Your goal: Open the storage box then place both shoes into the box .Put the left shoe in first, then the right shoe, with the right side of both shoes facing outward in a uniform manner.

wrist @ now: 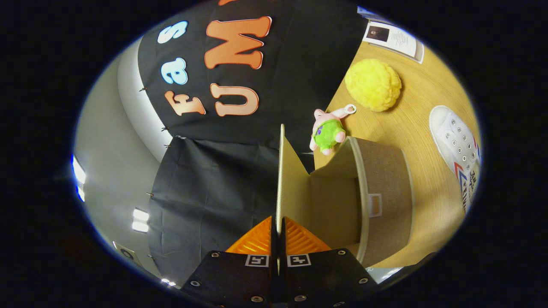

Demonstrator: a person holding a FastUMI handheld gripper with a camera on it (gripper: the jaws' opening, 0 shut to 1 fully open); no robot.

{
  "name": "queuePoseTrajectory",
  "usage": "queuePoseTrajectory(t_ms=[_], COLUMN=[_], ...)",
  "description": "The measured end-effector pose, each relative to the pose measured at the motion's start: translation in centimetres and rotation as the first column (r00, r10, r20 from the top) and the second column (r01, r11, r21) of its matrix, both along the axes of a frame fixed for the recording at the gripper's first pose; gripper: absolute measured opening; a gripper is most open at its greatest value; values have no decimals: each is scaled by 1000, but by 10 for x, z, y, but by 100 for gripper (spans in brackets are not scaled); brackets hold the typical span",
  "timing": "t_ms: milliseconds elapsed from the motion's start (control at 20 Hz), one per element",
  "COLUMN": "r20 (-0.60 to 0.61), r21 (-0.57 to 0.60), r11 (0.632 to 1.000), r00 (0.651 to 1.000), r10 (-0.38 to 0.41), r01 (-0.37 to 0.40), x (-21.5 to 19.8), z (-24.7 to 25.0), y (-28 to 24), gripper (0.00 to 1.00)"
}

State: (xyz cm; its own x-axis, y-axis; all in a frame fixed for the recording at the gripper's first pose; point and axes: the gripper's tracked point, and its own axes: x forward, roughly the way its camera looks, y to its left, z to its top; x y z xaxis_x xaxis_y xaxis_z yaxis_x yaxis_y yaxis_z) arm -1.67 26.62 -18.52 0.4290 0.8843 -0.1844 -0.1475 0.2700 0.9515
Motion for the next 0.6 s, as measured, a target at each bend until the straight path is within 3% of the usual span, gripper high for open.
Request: queuePoseTrajectory(t_ms=[200, 600], r20=[65, 107], r21=[-19, -105], r11=[999, 993], r00=[997, 992], r10=[28, 72], r01=[-27, -61], x=[-20, -44], z=[33, 26], y=[64, 153], gripper=[2, 3])
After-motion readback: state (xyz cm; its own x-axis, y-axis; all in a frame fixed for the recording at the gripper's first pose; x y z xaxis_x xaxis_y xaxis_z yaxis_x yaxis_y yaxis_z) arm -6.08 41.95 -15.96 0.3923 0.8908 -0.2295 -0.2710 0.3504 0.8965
